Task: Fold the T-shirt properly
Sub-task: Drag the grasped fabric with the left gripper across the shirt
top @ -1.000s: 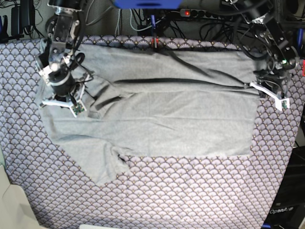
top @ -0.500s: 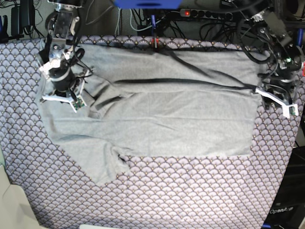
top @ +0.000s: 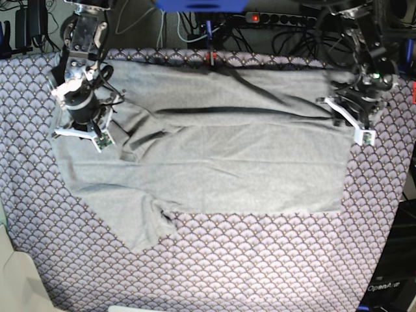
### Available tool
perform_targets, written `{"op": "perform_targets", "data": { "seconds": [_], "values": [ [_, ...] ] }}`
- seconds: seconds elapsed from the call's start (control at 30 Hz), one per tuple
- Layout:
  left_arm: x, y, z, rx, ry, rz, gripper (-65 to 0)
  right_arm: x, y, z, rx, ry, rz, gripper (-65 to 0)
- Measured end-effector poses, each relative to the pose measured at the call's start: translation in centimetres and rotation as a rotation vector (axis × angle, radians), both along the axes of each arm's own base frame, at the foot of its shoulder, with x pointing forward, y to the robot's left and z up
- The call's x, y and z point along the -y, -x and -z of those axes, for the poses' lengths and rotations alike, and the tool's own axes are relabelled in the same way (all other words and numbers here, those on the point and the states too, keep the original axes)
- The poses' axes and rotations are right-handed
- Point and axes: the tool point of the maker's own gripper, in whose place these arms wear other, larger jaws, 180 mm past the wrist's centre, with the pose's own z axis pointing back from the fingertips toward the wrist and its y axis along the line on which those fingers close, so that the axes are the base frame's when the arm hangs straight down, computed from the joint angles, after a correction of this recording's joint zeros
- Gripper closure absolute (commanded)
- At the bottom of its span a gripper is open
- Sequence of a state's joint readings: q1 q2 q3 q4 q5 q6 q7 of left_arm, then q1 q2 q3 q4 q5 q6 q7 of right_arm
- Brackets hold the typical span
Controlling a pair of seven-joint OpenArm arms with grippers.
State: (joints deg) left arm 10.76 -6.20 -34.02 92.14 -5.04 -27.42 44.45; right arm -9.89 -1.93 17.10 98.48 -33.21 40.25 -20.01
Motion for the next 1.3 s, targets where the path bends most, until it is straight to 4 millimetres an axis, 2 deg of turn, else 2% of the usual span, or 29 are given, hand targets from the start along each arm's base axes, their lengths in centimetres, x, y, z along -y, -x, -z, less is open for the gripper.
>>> {"op": "perform_targets", "data": {
  "seconds": [0.07, 0.13, 0.27, 0.5, 0.67, 0.83, 0.93, 1.03, 1.13, 1.2, 1.3],
  "values": [
    [-0.5, 0.0, -0.1, -0.001, -0.018, -0.004, -4.7, 0.1, 0.0, 0.0, -0.001, 0.002, 0.001, -6.3],
    [-0.5, 0.6, 0.1, -0.011, -0.026, 0.001, 0.0, 0.1, 0.0, 0.0, -0.001, 0.001, 0.002, -6.3],
    [-0.6, 2.3, 1.2, -0.065, -0.036, 0.002, 0.0, 0.0, 0.0, 0.0, -0.001, 0.001, 0.001, -6.3],
    [0.2, 2.3, 1.4, -0.061, -0.024, 0.056, 0.0, 0.0, -0.1, -0.1, 0.002, 0.001, 0.001, -6.3],
    [0.2, 1.4, 2.1, -0.056, 0.009, 0.039, 0.0, -0.1, -0.1, -0.1, 0.003, -0.001, -0.003, -6.3],
    [0.4, -1.1, 2.1, -0.037, 0.044, 0.021, 0.0, 0.0, 0.0, 0.0, 0.0, 0.001, 0.0, -6.4],
    [1.2, -2.6, 0.4, -0.018, 0.034, 0.028, 0.0, 0.1, 0.0, 0.0, 0.0, 0.001, 0.001, -6.4],
    [1.8, -4.7, -4.0, 0.066, -0.007, 0.059, 0.0, -0.1, 0.0, 0.0, 0.002, -0.004, -0.001, -6.4],
    [1.3, -5.7, -7.8, 0.14, -0.069, 0.058, 0.0, 0.0, 0.0, 0.0, 0.002, 0.001, 0.0, -6.4],
    [1.2, -5.7, -8.5, 0.155, -0.086, 0.059, 0.0, 0.0, 0.0, 0.0, 0.001, 0.0, 0.0, -6.3],
    [0.8, -5.2, -7.7, 0.117, -0.091, 0.056, 0.0, 0.0, 0.0, 0.0, 0.002, -0.001, 0.0, -6.3]
  ]
}}
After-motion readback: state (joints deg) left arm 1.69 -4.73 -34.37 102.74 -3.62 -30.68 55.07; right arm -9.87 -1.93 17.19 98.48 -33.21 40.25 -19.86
